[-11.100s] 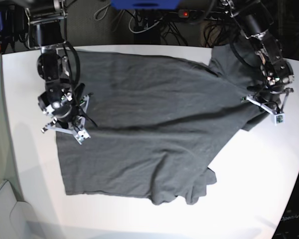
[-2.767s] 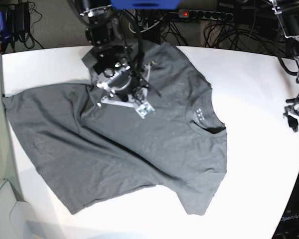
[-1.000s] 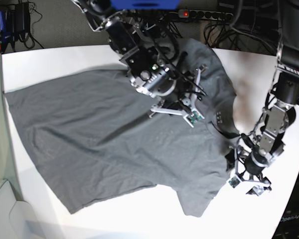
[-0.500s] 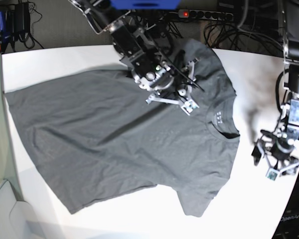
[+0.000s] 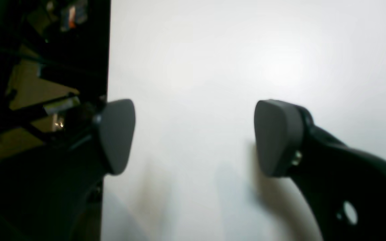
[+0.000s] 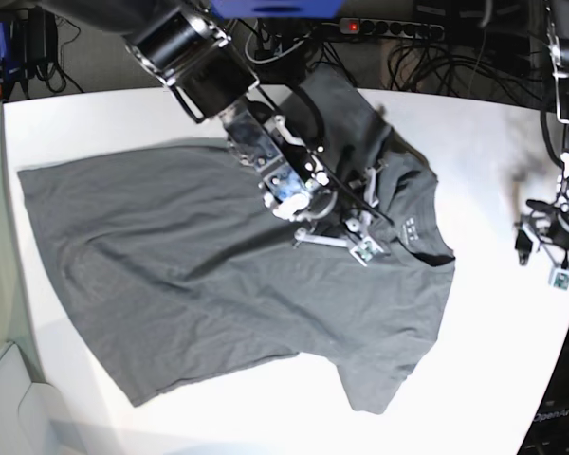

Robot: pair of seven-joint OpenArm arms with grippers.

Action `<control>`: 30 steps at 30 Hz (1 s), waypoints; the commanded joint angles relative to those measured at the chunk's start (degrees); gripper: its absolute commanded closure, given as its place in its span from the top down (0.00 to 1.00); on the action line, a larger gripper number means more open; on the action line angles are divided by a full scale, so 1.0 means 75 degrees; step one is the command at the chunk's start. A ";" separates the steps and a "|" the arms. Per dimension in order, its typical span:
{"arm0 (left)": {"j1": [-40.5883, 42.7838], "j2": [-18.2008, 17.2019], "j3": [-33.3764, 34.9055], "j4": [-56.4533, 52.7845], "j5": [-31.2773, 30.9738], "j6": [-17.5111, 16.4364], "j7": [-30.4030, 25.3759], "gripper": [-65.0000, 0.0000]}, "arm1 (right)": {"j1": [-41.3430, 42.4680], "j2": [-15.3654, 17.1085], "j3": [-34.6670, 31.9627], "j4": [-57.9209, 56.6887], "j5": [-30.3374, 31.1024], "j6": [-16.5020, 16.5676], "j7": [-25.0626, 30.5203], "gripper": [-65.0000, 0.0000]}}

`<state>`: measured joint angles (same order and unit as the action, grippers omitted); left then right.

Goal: Layout the t-shirt on the table in an organized manner, then fold the t-shirt properly
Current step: 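Lift the collar with the right gripper while the left gripper approaches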

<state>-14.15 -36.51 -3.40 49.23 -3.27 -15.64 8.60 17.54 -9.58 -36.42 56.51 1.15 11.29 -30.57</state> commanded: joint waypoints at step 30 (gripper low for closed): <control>-0.0158 -0.0236 -0.0127 0.0896 -0.0051 0.0087 -0.0215 0.83 | -0.0410 0.0078 -0.0483 0.2446 -0.0100 -0.0233 -0.1393 0.42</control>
<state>-13.87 -36.97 -4.01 54.98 -3.31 -15.49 8.49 13.56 -8.01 -39.97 73.65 -0.64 10.35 -42.04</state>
